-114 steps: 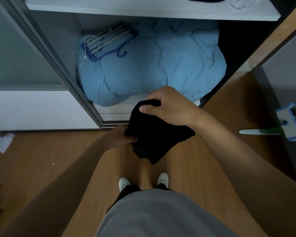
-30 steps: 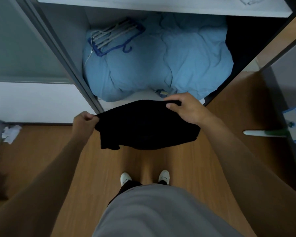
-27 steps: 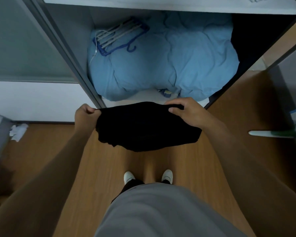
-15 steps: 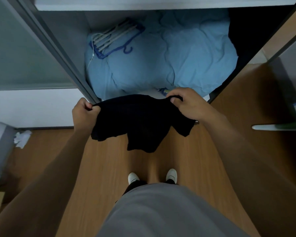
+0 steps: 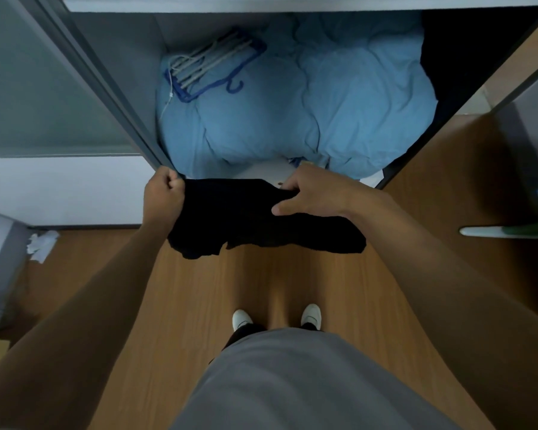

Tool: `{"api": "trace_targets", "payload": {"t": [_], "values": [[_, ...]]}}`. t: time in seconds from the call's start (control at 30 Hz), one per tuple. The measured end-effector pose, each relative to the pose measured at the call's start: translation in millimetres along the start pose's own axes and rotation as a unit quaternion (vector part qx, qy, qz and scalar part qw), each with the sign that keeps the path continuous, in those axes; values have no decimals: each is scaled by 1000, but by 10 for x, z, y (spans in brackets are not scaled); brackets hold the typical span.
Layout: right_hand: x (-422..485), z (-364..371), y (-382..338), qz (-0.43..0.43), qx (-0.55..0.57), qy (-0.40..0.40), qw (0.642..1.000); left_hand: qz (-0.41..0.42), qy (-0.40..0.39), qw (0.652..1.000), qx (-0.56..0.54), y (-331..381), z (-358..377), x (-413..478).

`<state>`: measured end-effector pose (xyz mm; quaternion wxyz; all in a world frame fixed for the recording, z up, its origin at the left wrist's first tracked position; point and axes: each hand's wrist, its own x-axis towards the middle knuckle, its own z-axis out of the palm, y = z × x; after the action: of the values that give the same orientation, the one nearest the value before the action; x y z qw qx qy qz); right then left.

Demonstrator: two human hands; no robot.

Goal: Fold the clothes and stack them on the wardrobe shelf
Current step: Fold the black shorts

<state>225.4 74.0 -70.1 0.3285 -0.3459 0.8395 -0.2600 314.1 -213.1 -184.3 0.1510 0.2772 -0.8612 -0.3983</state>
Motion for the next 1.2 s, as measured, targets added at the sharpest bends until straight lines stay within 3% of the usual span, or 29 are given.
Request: {"api": "trace_targets", "payload": {"t": [0.2, 0.4, 0.6, 0.7, 0.83, 1.0, 1.03, 1.1, 1.2], "values": [[-2, -92, -131, -50, 0, -39, 998, 9, -20, 998, 60, -27, 48, 75], [2, -84, -303, -90, 9, -100, 991, -25, -77, 996, 37, 142, 214, 194], [32, -106, -433, -123, 27, -72, 989, -73, -150, 985, -35, 421, 496, 136], [24, -143, -461, -121, 21, -34, 992, -62, -238, 969, -36, 549, 561, 16], [36, -225, -442, -111, 0, 7, 994, -129, -348, 912, -175, 650, 473, -280], [91, -303, -353, -78, -31, 26, 996, -123, -508, 760, -386, 804, 286, -523], [107, -309, -337, -67, -36, 31, 997, -117, -528, 750, -381, 832, 274, -541], [134, -315, -321, -45, -46, 46, 997, -67, -517, 807, -276, 921, 294, -598], [151, -322, -303, -19, -41, 62, 997, 18, -436, 887, -149, 1017, 412, -629]]}}
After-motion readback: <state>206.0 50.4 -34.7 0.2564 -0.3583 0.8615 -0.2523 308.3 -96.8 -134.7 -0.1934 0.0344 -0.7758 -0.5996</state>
